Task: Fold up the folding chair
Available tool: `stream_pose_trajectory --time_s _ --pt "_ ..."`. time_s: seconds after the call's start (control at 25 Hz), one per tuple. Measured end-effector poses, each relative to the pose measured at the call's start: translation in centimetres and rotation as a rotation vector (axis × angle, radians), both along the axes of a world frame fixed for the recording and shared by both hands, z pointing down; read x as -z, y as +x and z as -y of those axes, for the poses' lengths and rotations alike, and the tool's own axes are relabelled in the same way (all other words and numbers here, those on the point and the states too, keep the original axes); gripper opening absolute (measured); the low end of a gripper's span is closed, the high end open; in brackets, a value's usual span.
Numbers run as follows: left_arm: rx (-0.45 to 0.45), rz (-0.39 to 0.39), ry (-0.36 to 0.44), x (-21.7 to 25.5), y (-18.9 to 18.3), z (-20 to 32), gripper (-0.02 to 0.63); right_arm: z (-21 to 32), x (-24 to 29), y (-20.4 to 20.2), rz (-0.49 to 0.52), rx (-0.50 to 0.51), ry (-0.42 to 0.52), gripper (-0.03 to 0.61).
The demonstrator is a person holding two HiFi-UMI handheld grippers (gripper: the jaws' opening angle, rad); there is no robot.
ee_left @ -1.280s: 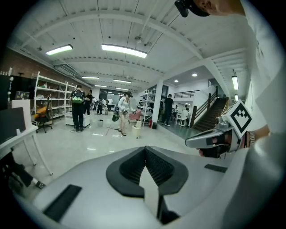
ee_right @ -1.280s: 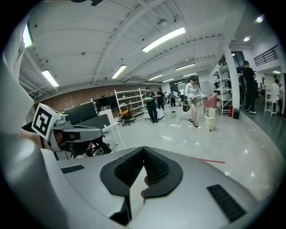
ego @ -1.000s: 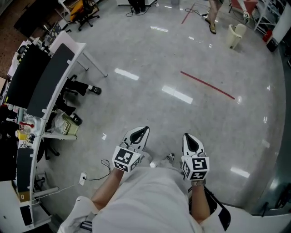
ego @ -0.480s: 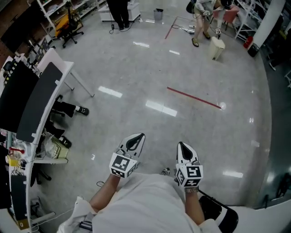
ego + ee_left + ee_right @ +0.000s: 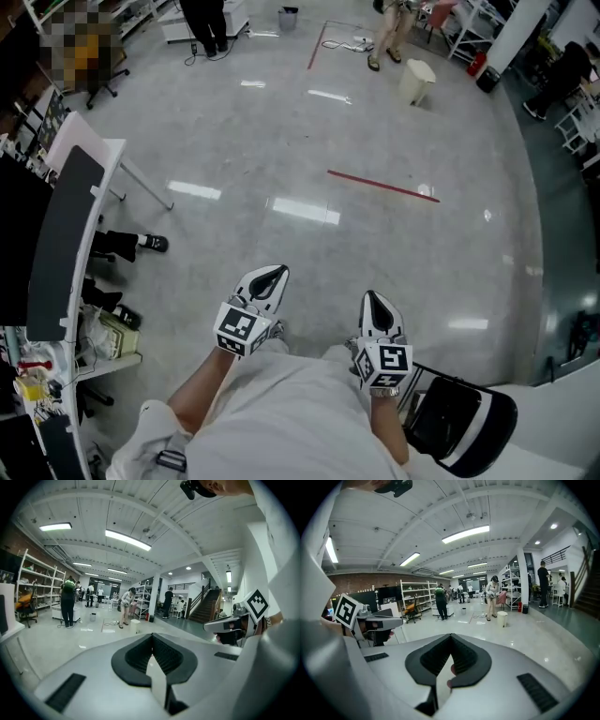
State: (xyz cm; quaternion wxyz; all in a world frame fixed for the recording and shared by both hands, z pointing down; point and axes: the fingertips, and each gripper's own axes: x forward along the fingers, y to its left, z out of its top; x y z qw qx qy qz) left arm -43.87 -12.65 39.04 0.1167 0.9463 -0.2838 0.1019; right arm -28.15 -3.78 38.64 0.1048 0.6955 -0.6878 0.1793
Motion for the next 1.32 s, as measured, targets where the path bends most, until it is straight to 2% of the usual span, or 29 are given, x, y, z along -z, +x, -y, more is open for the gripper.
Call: stream_pose_trajectory --time_s 0.24,0.4,0.72,1.12,1.32 --pt "-0.083 -0.013 0.014 0.0 -0.9 -1.3 0.011 -1.1 0.5 -2.4 0.012 -0.07 0.014 0.005" --pt "-0.094 -0.024 0.003 -0.1 -1.0 -3.0 0.011 -2.3 0.6 -2.9 0.022 -0.073 0.012 0.005" --pt "-0.108 0.004 0.004 0.2 -0.4 -6.6 0.011 -5.5 0.2 -2.5 0.052 -0.087 0.015 0.005" --pt "-0.183 0.009 0.019 1.2 5.5 -13.9 0.011 -13.3 -0.5 2.5 0.09 -0.155 -0.002 0.005" --pt "-0.208 0.011 0.024 1.0 6.6 -16.7 0.011 -16.0 -0.8 3.5 0.075 -0.17 0.004 0.005"
